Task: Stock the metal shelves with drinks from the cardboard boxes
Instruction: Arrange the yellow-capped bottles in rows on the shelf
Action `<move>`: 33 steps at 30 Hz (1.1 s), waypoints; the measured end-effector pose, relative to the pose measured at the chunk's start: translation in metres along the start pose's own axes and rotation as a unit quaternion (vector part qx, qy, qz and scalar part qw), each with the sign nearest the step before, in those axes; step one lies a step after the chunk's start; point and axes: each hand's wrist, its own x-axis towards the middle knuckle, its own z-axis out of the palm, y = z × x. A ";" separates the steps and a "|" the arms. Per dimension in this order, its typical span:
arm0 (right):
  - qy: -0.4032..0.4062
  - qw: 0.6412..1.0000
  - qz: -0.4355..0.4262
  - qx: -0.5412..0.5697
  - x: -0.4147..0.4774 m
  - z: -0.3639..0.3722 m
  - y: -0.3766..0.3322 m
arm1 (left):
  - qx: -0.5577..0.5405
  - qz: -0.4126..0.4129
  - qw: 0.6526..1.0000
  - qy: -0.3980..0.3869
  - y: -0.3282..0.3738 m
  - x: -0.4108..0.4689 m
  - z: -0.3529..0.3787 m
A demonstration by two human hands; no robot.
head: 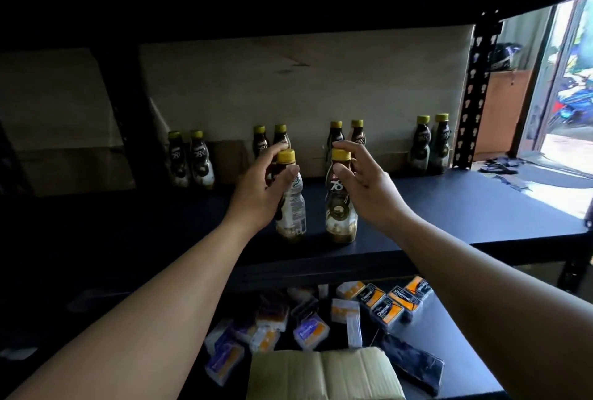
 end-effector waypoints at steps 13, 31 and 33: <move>0.017 0.995 0.064 0.076 -0.013 0.033 0.022 | 0.002 -0.038 0.999 0.028 -0.022 -0.018 0.038; 0.010 0.995 0.069 0.077 -0.017 0.029 0.032 | -0.024 -0.035 0.998 0.044 -0.041 -0.015 0.040; 0.011 0.995 0.066 0.076 -0.017 0.029 0.032 | -0.024 -0.031 0.998 0.043 -0.041 -0.015 0.040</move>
